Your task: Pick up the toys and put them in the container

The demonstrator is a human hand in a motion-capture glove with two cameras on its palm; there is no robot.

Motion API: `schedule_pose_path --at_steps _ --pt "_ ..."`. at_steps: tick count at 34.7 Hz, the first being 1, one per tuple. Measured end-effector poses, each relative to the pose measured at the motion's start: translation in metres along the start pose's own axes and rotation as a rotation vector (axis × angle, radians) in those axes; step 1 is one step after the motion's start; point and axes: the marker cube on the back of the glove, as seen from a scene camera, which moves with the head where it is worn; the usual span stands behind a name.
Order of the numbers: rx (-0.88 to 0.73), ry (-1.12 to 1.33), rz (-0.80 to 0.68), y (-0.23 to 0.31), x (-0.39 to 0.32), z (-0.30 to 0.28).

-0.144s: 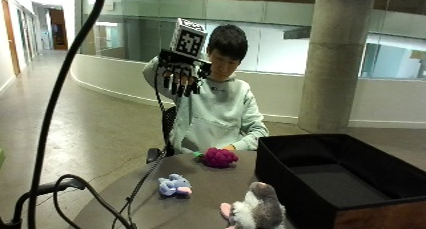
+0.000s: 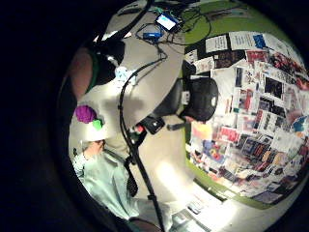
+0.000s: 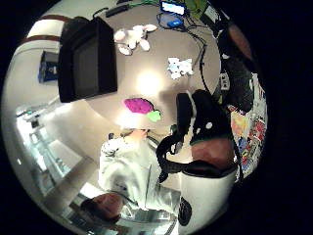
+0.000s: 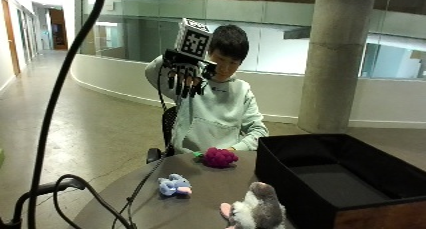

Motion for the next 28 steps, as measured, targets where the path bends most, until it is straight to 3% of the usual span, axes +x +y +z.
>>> schedule_pose_path --at_steps 4,12,18,28 --pt "-0.103 0.091 0.049 0.006 0.025 -0.007" --pt "-0.089 0.06 -0.043 -0.015 0.005 -0.005" --pt "0.017 0.033 -0.156 -0.066 -0.01 -0.003" --pt "0.044 0.043 -0.213 -0.153 -0.033 0.011"
